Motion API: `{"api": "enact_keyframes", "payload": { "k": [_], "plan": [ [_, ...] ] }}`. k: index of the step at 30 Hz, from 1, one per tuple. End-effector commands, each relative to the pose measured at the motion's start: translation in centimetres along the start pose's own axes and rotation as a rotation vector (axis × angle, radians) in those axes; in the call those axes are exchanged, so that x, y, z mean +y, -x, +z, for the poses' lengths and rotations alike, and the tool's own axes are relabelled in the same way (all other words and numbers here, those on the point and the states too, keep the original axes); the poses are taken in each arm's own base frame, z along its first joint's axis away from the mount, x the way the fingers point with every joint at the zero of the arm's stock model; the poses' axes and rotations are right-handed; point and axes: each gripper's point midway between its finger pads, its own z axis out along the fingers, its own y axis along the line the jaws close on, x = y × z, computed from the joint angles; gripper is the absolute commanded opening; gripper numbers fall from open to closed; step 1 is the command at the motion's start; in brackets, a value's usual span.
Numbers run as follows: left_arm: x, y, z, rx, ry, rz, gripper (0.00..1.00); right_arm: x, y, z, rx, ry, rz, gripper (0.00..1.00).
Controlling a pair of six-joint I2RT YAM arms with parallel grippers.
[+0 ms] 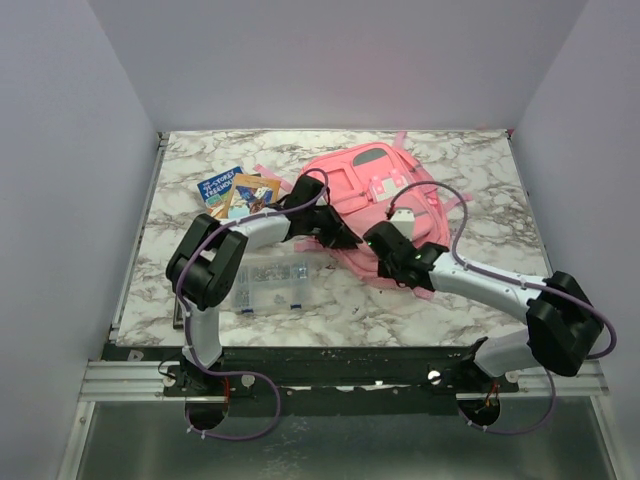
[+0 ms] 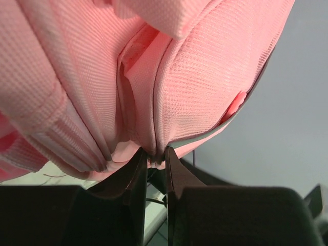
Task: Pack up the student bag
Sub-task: Zip the student bag at the center of the board.
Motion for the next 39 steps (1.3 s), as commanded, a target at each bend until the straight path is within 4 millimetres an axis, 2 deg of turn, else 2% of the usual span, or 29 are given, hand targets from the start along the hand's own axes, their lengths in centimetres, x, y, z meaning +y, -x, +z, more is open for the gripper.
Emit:
{"api": "enact_keyframes", "payload": {
  "k": [1, 3, 6, 10, 14, 17, 21, 24, 26, 31, 35, 39],
  "plan": [
    [0.9, 4.4, -1.7, -0.109, 0.031, 0.023, 0.00, -7.5, -2.8, -0.5, 0.155, -0.196, 0.086, 0.01],
    [1.0, 4.9, -2.1, -0.114, 0.041, 0.046, 0.00, -8.6, -1.9, -0.7, 0.134, -0.233, 0.120, 0.01],
    [1.0, 5.0, -2.4, -0.108, 0.056, 0.088, 0.00, -9.0, -0.1, -1.2, 0.094, -0.257, 0.107, 0.01],
    [0.2, 4.9, -2.4, -0.088, 0.042, 0.116, 0.00, -8.2, 1.9, -0.8, 0.063, -0.226, 0.002, 0.01],
    [0.3, 4.1, -2.9, -0.064, 0.046, 0.128, 0.00, -8.1, 3.0, -0.2, 0.070, -0.214, -0.106, 0.01],
    [0.4, 2.5, -3.8, -0.029, 0.020, 0.105, 0.23, -7.1, 3.3, -0.2, 0.061, -0.146, -0.133, 0.01],
    [0.2, -1.4, -4.5, 0.043, -0.066, 0.074, 0.47, -5.5, 3.3, -0.6, 0.048, -0.035, -0.125, 0.01],
    [0.6, -3.4, -4.6, 0.038, -0.062, 0.034, 0.59, -5.4, 3.5, -1.0, 0.023, -0.013, -0.104, 0.01],
    [0.8, -4.2, -4.1, 0.035, -0.070, -0.005, 0.64, -5.2, 3.8, -1.2, 0.005, 0.002, -0.097, 0.01],
    [-1.2, -5.1, -1.8, 0.091, -0.101, -0.004, 0.66, -5.2, 3.9, -1.2, 0.008, 0.006, -0.107, 0.01],
    [-2.4, -5.1, -0.9, 0.047, -0.105, 0.016, 0.66, -5.4, 4.0, -1.6, -0.005, 0.006, -0.109, 0.01],
    [-2.1, -4.4, 0.3, 0.036, -0.086, 0.005, 0.55, -5.7, 4.7, -2.1, -0.046, 0.002, -0.099, 0.01]
  ]
}}
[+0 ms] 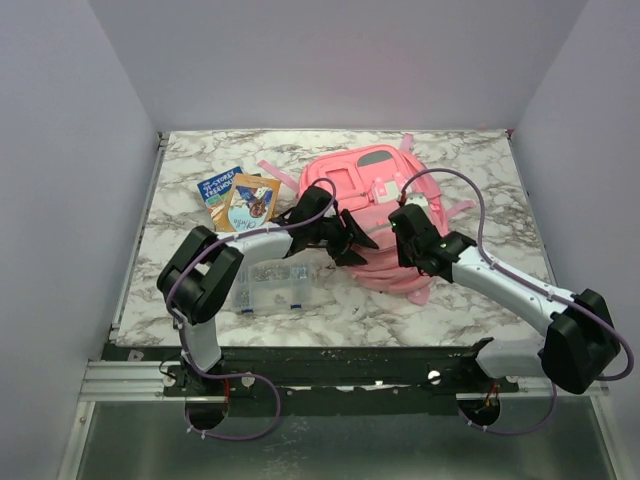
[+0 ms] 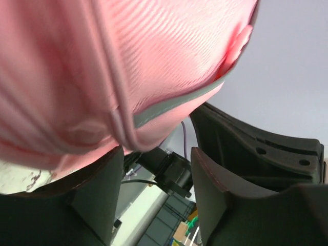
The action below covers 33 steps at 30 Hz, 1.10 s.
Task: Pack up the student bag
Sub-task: Zip the student bag at the center of the board.
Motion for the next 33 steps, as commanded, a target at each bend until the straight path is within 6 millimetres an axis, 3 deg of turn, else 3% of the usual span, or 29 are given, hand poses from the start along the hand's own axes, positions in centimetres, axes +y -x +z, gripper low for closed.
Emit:
{"api": "enact_keyframes", "payload": {
  "k": [1, 7, 10, 16, 19, 25, 33],
  "plan": [
    [-0.6, 1.9, 1.6, -0.059, -0.006, 0.002, 0.51, -0.5, 1.4, -0.9, -0.074, 0.003, 0.010, 0.01],
    [1.2, 3.4, 1.7, -0.084, 0.061, 0.093, 0.01, -2.0, 1.4, 0.1, -0.072, -0.108, -0.010, 0.01],
    [2.4, 5.0, -0.1, -0.097, 0.150, 0.188, 0.00, -3.0, 1.2, 0.7, -0.057, -0.181, -0.028, 0.01],
    [3.0, 8.6, -5.8, -0.097, 0.251, 0.372, 0.00, -5.0, 0.6, 1.7, -0.001, -0.275, -0.063, 0.01],
    [3.4, 9.5, -7.2, -0.037, 0.272, 0.414, 0.00, -6.1, 0.5, 2.4, 0.024, -0.294, -0.056, 0.01],
    [5.2, 10.3, -7.4, 0.049, 0.332, 0.495, 0.00, -8.5, 0.7, 4.3, 0.053, -0.377, -0.048, 0.01],
    [7.5, 11.0, -7.0, 0.061, 0.403, 0.531, 0.00, -11.7, 5.9, 6.7, -0.087, -0.467, -0.086, 0.01]
  ]
}}
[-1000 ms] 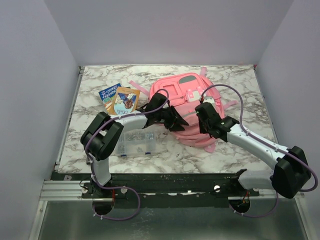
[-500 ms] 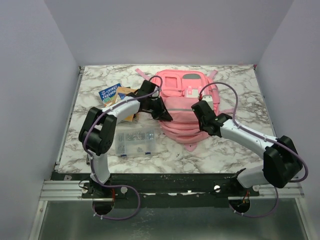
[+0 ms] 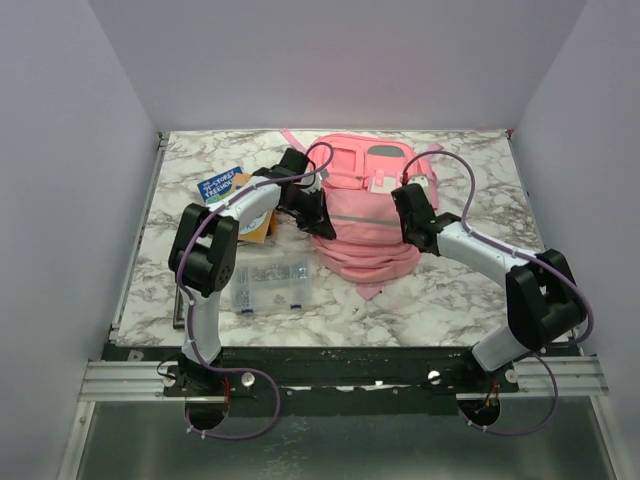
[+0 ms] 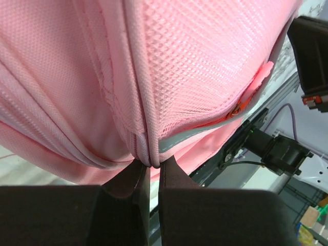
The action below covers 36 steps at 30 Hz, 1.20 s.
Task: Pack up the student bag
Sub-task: Zip the student bag at the center of the board.
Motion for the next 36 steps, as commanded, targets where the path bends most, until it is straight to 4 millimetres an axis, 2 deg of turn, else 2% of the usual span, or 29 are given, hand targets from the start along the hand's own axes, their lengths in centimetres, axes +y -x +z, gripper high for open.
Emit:
{"api": "enact_keyframes", "payload": {
  "k": [1, 2, 3, 4, 7, 10, 11, 12, 13, 14, 17, 20, 25, 29, 32, 36],
  "plan": [
    [4.5, -0.7, -0.8, 0.025, 0.139, 0.055, 0.00, -6.8, 3.6, 2.1, -0.131, -0.267, -0.073, 0.01],
    [4.4, -0.7, -0.7, 0.029, 0.128, 0.059, 0.00, -7.1, 4.1, 2.5, -0.163, -0.265, -0.099, 0.01],
    [4.2, -0.8, -0.7, 0.031, 0.116, 0.062, 0.00, -7.3, 5.4, 2.8, -0.231, -0.257, -0.079, 0.01],
    [4.2, -0.9, -0.6, 0.031, 0.112, 0.067, 0.00, -7.2, 5.6, 3.2, -0.258, -0.233, -0.098, 0.01],
    [4.1, -1.0, -0.8, 0.031, 0.111, 0.077, 0.00, -6.4, 7.4, 4.1, -0.334, -0.168, -0.129, 0.01],
    [3.4, -1.1, -0.9, 0.028, 0.091, 0.090, 0.00, -6.6, 7.6, 4.6, -0.274, -0.197, -0.077, 0.01],
    [3.1, -1.2, -1.0, 0.029, 0.078, 0.090, 0.00, -6.7, 7.6, 4.4, -0.232, -0.208, -0.027, 0.04],
    [2.7, -1.2, -1.2, 0.026, 0.066, 0.092, 0.00, -6.6, 6.2, 4.2, -0.142, -0.203, -0.001, 0.18],
    [2.2, -1.2, -1.4, 0.024, 0.052, 0.095, 0.00, -5.8, 6.0, 3.7, -0.101, -0.157, 0.069, 0.33],
    [1.7, -1.1, -1.6, 0.020, 0.037, 0.096, 0.00, -5.2, 4.5, 3.1, -0.032, -0.118, 0.101, 0.46],
    [-0.4, -0.8, -2.5, 0.011, -0.032, 0.104, 0.00, -3.9, 1.4, 0.7, 0.057, -0.019, 0.232, 0.61],
    [-1.7, -0.6, -3.3, -0.007, -0.070, 0.110, 0.00, -5.1, -0.1, -0.9, 0.055, 0.005, 0.349, 0.73],
    [-4.1, -0.8, -4.4, -0.011, -0.173, 0.122, 0.00, -5.1, 0.0, -1.1, 0.066, 0.280, 0.604, 0.76],
    [-7.0, -1.6, -5.4, 0.023, -0.327, 0.111, 0.00, -3.0, 0.4, -1.5, 0.083, 0.429, 0.642, 0.77],
    [-8.8, -1.7, -6.5, -0.005, -0.389, 0.117, 0.00, -1.2, 0.8, -3.2, 0.047, 0.582, 0.600, 0.77],
    [-10.6, -1.0, -6.8, -0.033, -0.414, 0.009, 0.00, 0.0, 0.4, -6.0, 0.003, 0.644, 0.563, 0.76]
  ]
}}
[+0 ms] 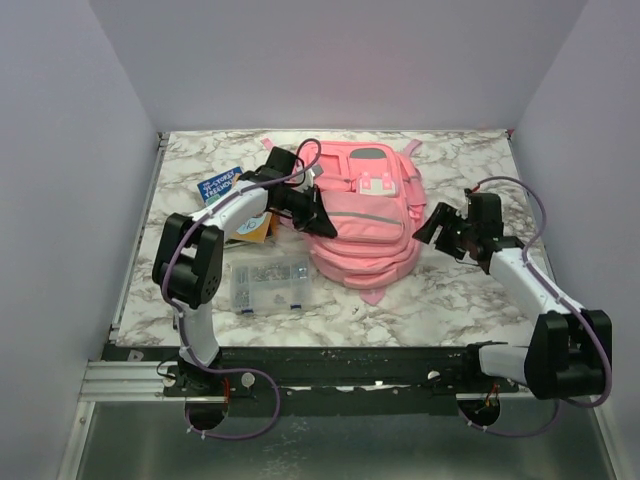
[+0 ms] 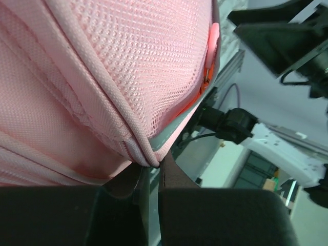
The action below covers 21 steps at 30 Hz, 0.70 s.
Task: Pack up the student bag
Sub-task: Zip the student bag at the center of the board, then unzip the student bag at the center of the board.
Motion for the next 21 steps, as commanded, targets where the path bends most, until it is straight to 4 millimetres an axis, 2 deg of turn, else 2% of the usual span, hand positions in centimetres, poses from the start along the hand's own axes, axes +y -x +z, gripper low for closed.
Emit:
{"api": "enact_keyframes", "payload": {
  "k": [1, 5, 8, 13, 14, 16, 18, 21],
  "plan": [
    [-7.7, 1.0, -2.1, -0.062, -0.203, 0.005, 0.00, 4.8, -1.4, -2.7, -0.001, 0.196, -0.069, 0.76],
    [-9.9, 3.0, -2.6, -0.117, -0.204, -0.065, 0.00, 9.1, -3.7, -4.7, -0.032, 0.250, -0.274, 0.76],
    [-11.6, 3.9, -2.7, -0.113, -0.222, -0.085, 0.00, 11.3, -5.2, -5.2, -0.059, 0.231, -0.415, 0.76],
    [-12.0, 3.2, -1.6, -0.072, -0.211, -0.068, 0.00, 13.1, -6.6, -5.4, -0.147, 0.115, -0.684, 0.77],
    [-11.9, 3.0, -1.5, -0.064, -0.210, -0.072, 0.00, 13.6, -7.4, -5.4, -0.162, 0.093, -0.762, 0.77],
    [-12.0, 2.5, -1.3, -0.046, -0.217, -0.065, 0.00, 13.8, -7.7, -5.4, -0.230, -0.013, -0.900, 0.79],
    [-12.0, 2.2, -1.3, -0.033, -0.225, -0.046, 0.00, 13.2, -7.3, -5.1, -0.287, -0.167, -0.989, 0.81],
    [-11.7, 1.7, -1.3, -0.023, -0.223, -0.033, 0.00, 13.5, -7.4, -4.1, -0.307, -0.249, -1.076, 0.83]
  ]
}}
